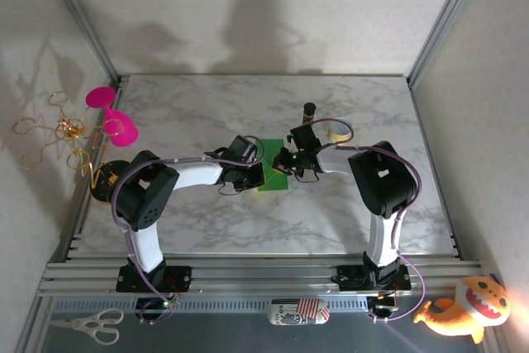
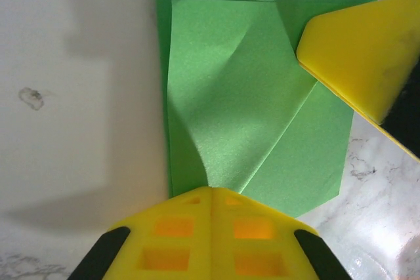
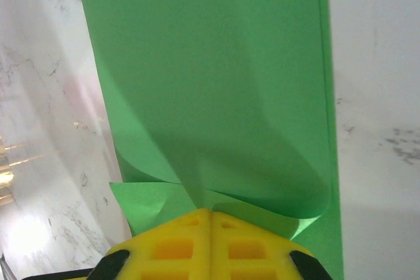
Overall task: Fold a paper plane with a square sheet of paper (pick it up from the middle)
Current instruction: Fold the triangle a second time at the center of the table.
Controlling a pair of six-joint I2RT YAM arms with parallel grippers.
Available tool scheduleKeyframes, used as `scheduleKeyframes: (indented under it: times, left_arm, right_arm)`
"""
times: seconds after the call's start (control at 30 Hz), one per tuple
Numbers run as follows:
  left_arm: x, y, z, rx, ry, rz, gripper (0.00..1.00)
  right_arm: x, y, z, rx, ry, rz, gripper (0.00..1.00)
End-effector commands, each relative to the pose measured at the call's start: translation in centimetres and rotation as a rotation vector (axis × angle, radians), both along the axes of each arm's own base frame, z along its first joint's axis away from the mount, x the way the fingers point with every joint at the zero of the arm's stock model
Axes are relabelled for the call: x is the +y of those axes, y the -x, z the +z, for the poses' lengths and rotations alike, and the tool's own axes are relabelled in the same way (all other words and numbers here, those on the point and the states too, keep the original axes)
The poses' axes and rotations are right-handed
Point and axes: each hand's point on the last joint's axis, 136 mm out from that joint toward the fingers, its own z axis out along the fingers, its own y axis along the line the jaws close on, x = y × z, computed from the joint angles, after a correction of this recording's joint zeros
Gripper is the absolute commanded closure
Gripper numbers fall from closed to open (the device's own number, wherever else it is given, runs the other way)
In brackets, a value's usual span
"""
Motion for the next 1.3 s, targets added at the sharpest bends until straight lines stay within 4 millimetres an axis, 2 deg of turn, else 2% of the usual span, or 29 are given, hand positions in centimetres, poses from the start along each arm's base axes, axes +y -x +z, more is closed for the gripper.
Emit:
scheduleKeyframes:
  times: [0.0,0.1,0.33,0.47,0.97,1.1,1.27]
  left_arm:
    - [1.8,0.9,-2.2,0.050,-0.092,0.015,1.00]
    - [1.5,1.0,-2.2,0.052,-0.084,0.005,1.00]
    - [1.4,1.3,-2.4,0.058,-0.085,-0.007,1.00]
    - [1.5,1.3,-2.4,0.057,-0.084,-0.005,1.00]
    - [1.9,1.5,-2.8,0.063,-0.102,0.005,1.00]
    - [2.2,1.7,-3.0,0.070,-0.113,0.007,1.00]
    - [2.2,1.7,-3.0,0.070,-0.115,0.010,1.00]
  right_arm:
    - [-0.6,-0.1,1.3,-0.035,0.025,0.030,0.96]
    - [0.3,0.5,2.5,-0.055,-0.019,0.076,0.95]
    - [2.3,2.9,1.7,-0.010,-0.041,0.133,0.96]
    - [2.3,3.5,0.5,0.024,-0.018,0.126,0.96]
    - [2.4,5.2,-1.7,0.074,0.023,0.186,0.97]
    - [2.3,5.0,-1.4,0.057,0.033,0.191,0.97]
    - [2.6,4.8,-0.1,0.025,0.011,0.198,0.97]
